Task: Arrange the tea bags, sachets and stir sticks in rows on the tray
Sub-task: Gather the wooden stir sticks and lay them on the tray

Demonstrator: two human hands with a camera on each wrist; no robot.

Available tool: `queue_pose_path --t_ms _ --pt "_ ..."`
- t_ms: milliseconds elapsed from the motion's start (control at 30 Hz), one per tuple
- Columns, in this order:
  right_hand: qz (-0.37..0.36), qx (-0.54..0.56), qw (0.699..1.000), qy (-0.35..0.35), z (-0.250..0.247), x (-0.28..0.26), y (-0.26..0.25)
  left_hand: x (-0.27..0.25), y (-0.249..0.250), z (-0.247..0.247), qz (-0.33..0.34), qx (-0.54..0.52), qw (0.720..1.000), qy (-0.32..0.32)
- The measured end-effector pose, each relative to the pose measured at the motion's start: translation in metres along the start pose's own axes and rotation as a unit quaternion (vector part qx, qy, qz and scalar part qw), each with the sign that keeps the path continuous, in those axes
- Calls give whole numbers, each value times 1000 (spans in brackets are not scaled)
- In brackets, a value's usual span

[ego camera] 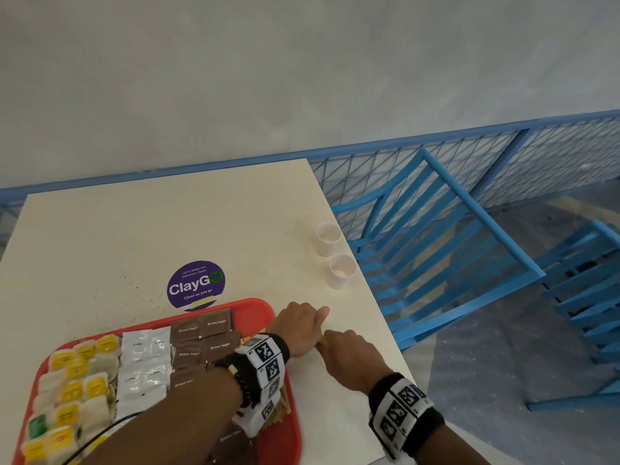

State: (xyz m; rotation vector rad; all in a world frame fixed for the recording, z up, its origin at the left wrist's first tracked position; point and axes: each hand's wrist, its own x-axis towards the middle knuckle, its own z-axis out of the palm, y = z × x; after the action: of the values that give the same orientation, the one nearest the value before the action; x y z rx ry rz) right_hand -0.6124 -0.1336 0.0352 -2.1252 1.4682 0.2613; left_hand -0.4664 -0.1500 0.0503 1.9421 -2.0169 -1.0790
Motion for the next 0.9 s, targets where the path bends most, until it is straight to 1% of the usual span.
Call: queue_pose_path --t_ms 67,100,133,167,200,267,300,333,367,400,433,467,500,533,567,600,633,667,700,733,767,800,833,867,900 --pt "35 0 999 17 -5 0 -3 -6 -1 -8 -19 -61 998 25" --pt "46 -10 999 26 -8 -3 -6 -10 -1 -14 -33 -118 992 34" --pt "48 -35 998 36 -12 -5 -10 -13 -1 -18 -51 -196 978 39" --pt "35 -63 996 46 -15 -8 -16 -18 2 -22 -68 -280 957 30" --pt "8 -76 996 54 -17 -12 -23 -22 7 -24 -82 -342 936 8" --pt "-53 -66 995 61 -20 -17 -35 -32 17 -26 -92 -380 920 -37" --pt "-64 -46 995 66 -21 -18 -38 -36 20 -28 -92 -402 910 -36" --pt "-75 -12 993 86 -25 -21 -40 -40 20 -31 -92 -447 890 -20" --pt "-95 48 989 103 -30 -25 -40 -44 18 -34 -97 -507 856 -1" --pt "-121 143 973 132 -35 -30 -39 -48 12 -38 -104 -565 818 14" --pt "-131 275 938 163 -44 -38 -42 -53 5 -40 -113 -612 783 15" --pt "-127 430 874 188 -52 -48 -47 -58 -1 -39 -124 -644 755 -2" --pt "-123 568 788 203 -59 -55 -52 -64 -5 -37 -134 -668 731 -27" --pt "-124 667 707 200 -66 -62 -59 -69 -7 -31 -143 -686 711 -58" --pt "-130 730 643 189 -69 -65 -66 -73 -8 -25 -148 -703 689 -91" --pt "-129 765 606 178 -66 -66 -73 -76 -5 -20 -145 -723 664 -123" --pt "-125 776 596 165 -61 -64 -80 -80 -2 -17 -141 -751 628 -146" --pt "-114 772 604 161 -56 -64 -87 -83 3 -15 -144 -775 596 -151" --pt "-110 763 616 162 -48 -62 -92 -84 7 -13 -158 -789 576 -142" --pt "-110 756 626 156 -43 -62 -97 -83 9 -11 -170 -799 562 -129" --pt "-110 747 638 151 -39 -63 -99 -83 10 -10 -182 -806 550 -119" --pt "-109 745 643 138 -41 -65 -101 -86 10 -11 -181 -812 542 -120" --pt "-108 734 659 124 -41 -67 -100 -89 8 -13 -167 -809 549 -128" --pt "-113 719 679 99 -42 -67 -96 -94 5 -18 -155 -787 582 -133" --pt "-132 689 710 66 -42 -68 -91 -99 0 -25 -151 -752 630 -122"
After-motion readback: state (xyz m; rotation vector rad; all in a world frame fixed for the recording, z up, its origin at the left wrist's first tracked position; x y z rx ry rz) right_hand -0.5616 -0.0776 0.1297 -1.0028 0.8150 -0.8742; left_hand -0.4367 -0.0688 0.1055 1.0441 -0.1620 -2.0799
